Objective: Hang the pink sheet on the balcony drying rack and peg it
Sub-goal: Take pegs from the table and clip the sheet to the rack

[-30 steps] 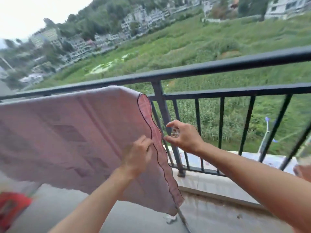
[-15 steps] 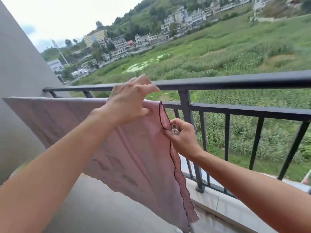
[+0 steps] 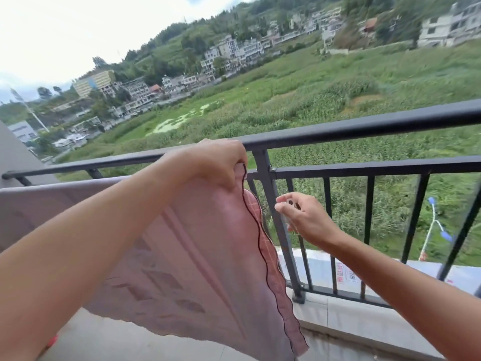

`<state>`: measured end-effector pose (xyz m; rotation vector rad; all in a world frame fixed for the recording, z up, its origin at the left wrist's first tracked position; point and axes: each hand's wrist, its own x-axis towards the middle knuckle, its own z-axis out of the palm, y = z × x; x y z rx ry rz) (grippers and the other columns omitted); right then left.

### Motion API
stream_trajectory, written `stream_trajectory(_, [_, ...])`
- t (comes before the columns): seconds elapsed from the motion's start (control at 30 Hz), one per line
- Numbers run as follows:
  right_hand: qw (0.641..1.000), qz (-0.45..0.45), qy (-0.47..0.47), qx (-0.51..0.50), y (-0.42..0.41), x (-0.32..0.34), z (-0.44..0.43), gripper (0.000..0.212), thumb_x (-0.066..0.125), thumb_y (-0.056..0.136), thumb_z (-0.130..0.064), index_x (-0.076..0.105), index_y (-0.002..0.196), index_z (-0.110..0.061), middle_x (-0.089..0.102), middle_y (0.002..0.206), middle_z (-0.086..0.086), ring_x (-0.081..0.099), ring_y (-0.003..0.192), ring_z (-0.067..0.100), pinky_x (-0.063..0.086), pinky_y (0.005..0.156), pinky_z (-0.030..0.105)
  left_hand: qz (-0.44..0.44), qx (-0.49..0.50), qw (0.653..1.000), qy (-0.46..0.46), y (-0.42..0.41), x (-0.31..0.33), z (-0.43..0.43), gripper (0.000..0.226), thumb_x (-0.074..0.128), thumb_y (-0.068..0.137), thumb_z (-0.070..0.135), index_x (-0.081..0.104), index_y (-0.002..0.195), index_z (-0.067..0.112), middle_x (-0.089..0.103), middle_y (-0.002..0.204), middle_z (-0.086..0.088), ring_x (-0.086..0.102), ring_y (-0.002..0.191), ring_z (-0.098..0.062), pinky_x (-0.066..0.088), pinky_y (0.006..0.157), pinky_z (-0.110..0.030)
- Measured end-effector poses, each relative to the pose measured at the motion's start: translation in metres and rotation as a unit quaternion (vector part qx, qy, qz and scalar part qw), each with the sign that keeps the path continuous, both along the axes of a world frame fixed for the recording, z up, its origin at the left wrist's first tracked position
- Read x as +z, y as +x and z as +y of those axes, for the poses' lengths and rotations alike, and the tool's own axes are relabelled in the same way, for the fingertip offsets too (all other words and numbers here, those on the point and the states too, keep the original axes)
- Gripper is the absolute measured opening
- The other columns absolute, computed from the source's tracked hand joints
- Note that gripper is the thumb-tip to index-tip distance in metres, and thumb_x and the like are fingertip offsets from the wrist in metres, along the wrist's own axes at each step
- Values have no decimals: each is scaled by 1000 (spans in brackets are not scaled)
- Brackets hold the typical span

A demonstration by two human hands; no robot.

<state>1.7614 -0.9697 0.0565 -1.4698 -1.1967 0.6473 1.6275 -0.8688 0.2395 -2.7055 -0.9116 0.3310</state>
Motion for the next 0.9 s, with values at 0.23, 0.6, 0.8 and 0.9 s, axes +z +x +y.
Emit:
stream_trajectory(0.23, [978, 210, -16, -2, 13, 10, -19, 26, 67, 88, -21, 68, 108, -6, 69, 95, 10, 61, 71, 10, 48, 59, 21, -2, -82, 996, 17, 1, -13, 4, 16, 76, 64, 30, 70, 78, 25, 66, 77, 11, 61, 78, -16, 54, 67, -32])
stream_trajectory(0.6, [968, 230, 98, -15, 2, 28, -11, 37, 78, 64, -9, 70, 97, 5, 75, 87, 19, 73, 74, 23, 59, 69, 25, -143, -78, 982, -96, -8, -16, 5, 15, 76, 63, 16, 70, 65, 30, 65, 66, 12, 62, 72, -7, 56, 70, -32])
stream_trajectory(0.8, [980, 175, 96, 21, 10, 25, -14, 33, 79, 66, -11, 72, 94, 5, 75, 80, 19, 72, 71, 25, 58, 62, 25, -169, -95, 975, -105, -9, -17, 6, 12, 79, 65, 17, 72, 66, 27, 66, 67, 11, 61, 73, -4, 55, 73, -34])
stream_trajectory(0.9, [986, 141, 88, 27, 1, 24, -4, 31, 81, 67, -12, 74, 92, 3, 75, 80, 18, 71, 70, 24, 57, 61, 26, -180, -96, 973, -110, -9, -17, 7, 12, 80, 64, 17, 72, 66, 26, 66, 68, 11, 59, 73, -5, 55, 72, -35])
